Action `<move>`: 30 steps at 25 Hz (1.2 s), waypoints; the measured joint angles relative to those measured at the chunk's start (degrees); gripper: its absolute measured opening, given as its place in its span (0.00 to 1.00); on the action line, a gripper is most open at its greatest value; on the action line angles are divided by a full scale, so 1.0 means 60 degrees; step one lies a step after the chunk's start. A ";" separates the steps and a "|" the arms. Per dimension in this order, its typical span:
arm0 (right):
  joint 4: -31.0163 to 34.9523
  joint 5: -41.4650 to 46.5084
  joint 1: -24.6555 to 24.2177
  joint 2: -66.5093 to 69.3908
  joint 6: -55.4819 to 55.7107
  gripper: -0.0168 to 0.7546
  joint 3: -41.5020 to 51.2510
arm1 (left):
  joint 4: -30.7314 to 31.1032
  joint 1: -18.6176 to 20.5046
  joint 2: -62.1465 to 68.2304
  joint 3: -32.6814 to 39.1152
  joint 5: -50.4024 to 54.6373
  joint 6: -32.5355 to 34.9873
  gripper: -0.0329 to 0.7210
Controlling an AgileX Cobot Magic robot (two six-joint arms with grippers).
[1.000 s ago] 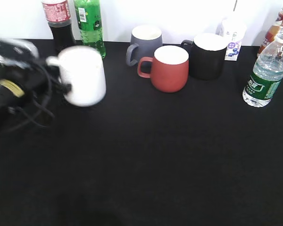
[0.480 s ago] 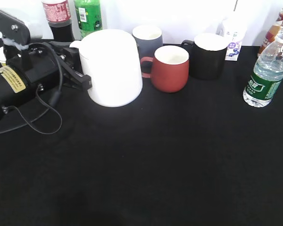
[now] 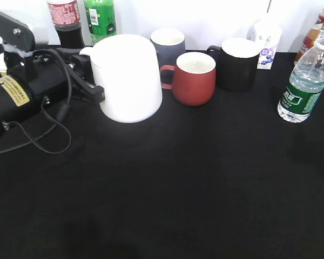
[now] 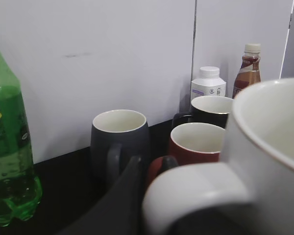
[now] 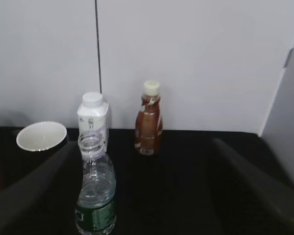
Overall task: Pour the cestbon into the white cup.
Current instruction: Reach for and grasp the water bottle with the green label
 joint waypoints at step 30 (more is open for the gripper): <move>-0.0914 -1.0630 0.0000 1.2424 0.0760 0.89 -0.0343 | 0.0045 0.0000 0.0000 0.0000 0.0000 -0.0020 0.13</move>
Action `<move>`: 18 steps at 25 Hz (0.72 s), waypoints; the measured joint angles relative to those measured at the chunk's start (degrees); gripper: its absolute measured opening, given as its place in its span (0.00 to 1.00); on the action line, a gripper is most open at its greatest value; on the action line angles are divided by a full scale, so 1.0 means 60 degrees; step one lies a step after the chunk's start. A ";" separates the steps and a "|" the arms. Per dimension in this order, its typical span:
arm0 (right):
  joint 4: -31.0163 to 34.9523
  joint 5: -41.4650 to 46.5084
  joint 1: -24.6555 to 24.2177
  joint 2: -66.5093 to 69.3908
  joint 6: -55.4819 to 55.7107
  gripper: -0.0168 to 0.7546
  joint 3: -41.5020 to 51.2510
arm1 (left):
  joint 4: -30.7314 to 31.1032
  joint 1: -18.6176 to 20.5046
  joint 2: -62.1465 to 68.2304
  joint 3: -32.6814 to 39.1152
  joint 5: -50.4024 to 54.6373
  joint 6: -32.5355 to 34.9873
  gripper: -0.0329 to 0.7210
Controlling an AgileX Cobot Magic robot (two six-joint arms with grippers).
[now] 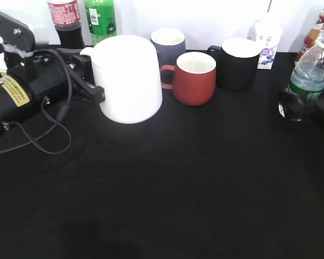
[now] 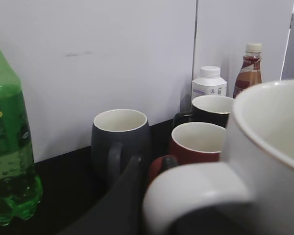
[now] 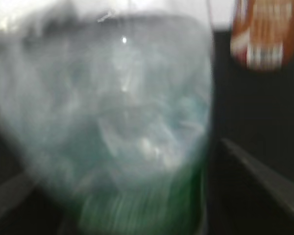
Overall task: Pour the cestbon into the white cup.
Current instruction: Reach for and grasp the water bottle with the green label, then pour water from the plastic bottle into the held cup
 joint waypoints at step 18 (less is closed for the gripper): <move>-0.2499 -0.0539 -0.0019 -0.1342 -0.0347 0.66 -0.0567 | 0.1251 -0.0431 0.0000 -0.0014 0.0635 -0.0073 0.13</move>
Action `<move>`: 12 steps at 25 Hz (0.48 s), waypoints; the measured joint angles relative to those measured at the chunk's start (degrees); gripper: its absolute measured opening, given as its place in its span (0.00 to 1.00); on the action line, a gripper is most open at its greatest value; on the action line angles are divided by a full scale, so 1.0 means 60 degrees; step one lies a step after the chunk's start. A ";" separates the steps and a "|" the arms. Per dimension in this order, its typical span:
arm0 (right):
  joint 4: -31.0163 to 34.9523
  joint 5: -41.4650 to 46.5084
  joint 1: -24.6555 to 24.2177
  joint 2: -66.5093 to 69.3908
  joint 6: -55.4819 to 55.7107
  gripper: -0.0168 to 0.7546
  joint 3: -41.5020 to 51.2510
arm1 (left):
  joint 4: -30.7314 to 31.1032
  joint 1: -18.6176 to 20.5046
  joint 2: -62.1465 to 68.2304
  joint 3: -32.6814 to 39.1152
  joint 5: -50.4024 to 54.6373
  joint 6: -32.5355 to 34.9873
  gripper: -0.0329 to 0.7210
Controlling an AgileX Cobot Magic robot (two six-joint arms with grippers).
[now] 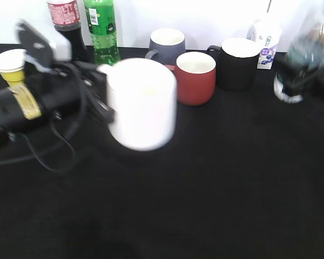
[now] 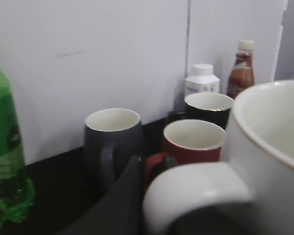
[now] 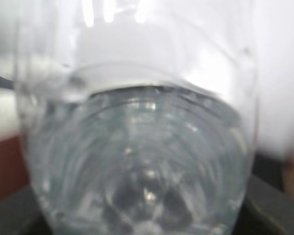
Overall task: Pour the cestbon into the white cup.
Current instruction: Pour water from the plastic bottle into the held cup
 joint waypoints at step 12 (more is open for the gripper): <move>-0.2975 0.2040 0.1568 -0.3596 -0.3498 0.65 -0.0008 | 0.0067 -0.2315 0.1053 -0.1990 0.1083 -0.0512 0.13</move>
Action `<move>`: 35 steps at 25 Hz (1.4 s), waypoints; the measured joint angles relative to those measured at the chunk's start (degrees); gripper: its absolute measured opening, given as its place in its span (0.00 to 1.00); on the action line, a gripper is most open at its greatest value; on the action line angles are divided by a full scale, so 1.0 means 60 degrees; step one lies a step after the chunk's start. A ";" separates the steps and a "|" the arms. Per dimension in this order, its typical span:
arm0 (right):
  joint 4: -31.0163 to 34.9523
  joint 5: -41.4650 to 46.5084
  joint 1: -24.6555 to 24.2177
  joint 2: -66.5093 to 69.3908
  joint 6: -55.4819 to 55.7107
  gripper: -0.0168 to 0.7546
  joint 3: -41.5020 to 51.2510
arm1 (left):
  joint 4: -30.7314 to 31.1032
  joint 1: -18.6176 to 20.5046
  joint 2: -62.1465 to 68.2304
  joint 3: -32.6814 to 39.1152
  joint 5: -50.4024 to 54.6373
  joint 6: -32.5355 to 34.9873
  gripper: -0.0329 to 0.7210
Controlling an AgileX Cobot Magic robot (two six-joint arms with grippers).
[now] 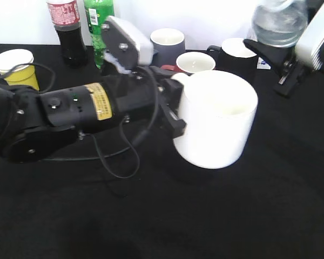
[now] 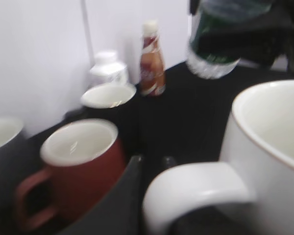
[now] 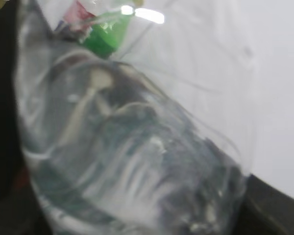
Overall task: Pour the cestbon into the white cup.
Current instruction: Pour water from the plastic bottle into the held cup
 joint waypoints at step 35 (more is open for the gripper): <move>0.1095 -0.1150 0.0044 -0.0096 -0.8146 0.65 -0.0008 | 0.0140 0.0000 0.0029 -0.0029 -0.0799 -0.0029 0.13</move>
